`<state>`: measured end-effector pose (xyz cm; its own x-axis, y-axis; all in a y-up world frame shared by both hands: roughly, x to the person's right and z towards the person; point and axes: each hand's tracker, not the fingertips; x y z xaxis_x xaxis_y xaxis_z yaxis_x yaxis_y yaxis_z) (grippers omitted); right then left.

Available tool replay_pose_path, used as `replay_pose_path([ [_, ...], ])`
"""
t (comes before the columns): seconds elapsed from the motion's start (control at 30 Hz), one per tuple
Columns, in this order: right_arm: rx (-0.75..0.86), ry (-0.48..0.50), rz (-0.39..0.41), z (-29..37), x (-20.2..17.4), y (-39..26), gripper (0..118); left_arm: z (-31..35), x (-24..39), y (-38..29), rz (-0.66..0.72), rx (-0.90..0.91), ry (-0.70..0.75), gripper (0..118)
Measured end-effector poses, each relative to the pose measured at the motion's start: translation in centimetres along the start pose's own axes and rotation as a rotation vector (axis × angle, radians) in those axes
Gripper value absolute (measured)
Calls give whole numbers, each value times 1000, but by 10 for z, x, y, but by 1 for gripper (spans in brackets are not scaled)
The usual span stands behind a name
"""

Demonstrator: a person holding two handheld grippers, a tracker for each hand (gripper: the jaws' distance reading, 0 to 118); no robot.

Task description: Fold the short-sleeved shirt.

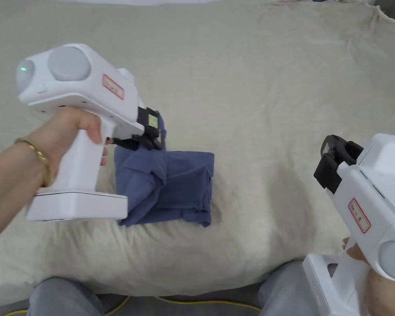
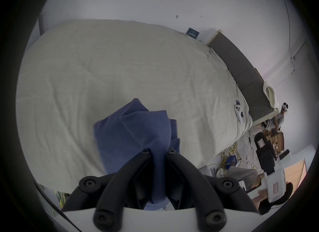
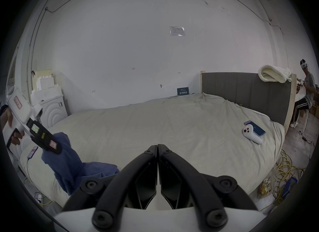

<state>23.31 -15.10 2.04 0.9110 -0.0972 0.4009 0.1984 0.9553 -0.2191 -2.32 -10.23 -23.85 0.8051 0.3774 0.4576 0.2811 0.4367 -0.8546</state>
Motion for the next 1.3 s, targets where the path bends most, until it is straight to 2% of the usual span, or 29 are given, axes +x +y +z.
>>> replay_pose_path([
  [0.2,-1,-32,-17,7,15,-2,0,-78,42,-7,-69,-89,66,6],
  [0.4,-15,-69,-22,9,28,-5,0,-130,62,-21,-39,-145,76,9],
  [0.47,-21,-78,-26,10,31,-6,0,-136,64,-26,-50,-137,97,31],
  [0.5,-23,-80,-26,10,32,-6,0,-136,63,-27,-48,-134,83,47],
  [0.57,-27,-85,-24,9,32,-7,0,-127,61,-27,-21,-124,-4,60],
  [0.6,-30,-85,-23,9,32,-8,0,-121,61,-26,-5,-124,-48,73],
  [0.63,-33,-84,-23,9,32,-8,0,-114,62,-26,0,-118,-73,94],
  [0.67,-34,-82,-22,8,30,-9,0,-107,63,-23,-12,-95,-101,105],
  [0.7,-36,-79,-19,8,28,-9,0,-97,63,-23,-39,-56,-133,111],
  [0.83,-38,-59,-12,8,19,-10,0,-60,58,-14,-62,56,-170,111],
  [0.9,-33,-48,-4,8,14,-9,0,-43,47,-12,-17,134,-168,109],
  [0.93,-31,-43,-4,9,12,-8,0,-38,41,-9,5,175,-172,103],
  [0.97,-29,-39,-3,9,10,-7,0,-31,33,-10,28,220,-173,92],
  [1.0,-27,-34,0,10,8,-7,0,-26,24,-12,50,267,-163,73],
  [1.03,-26,-31,2,10,6,-6,0,-24,17,-15,67,295,-151,38],
  [1.07,-24,-27,5,10,5,-5,0,-24,8,-17,85,315,-146,18],
  [1.1,-23,-24,8,10,4,-5,0,-24,-2,-19,107,293,-160,7],
  [1.13,-22,-23,11,10,4,-4,0,-25,-12,-21,150,274,-196,1],
  [1.2,-21,-22,16,10,4,-4,0,-32,-35,-23,227,189,-283,0],
  [1.3,-22,-26,12,9,5,-4,0,-42,-55,-31,270,144,-380,0],
])
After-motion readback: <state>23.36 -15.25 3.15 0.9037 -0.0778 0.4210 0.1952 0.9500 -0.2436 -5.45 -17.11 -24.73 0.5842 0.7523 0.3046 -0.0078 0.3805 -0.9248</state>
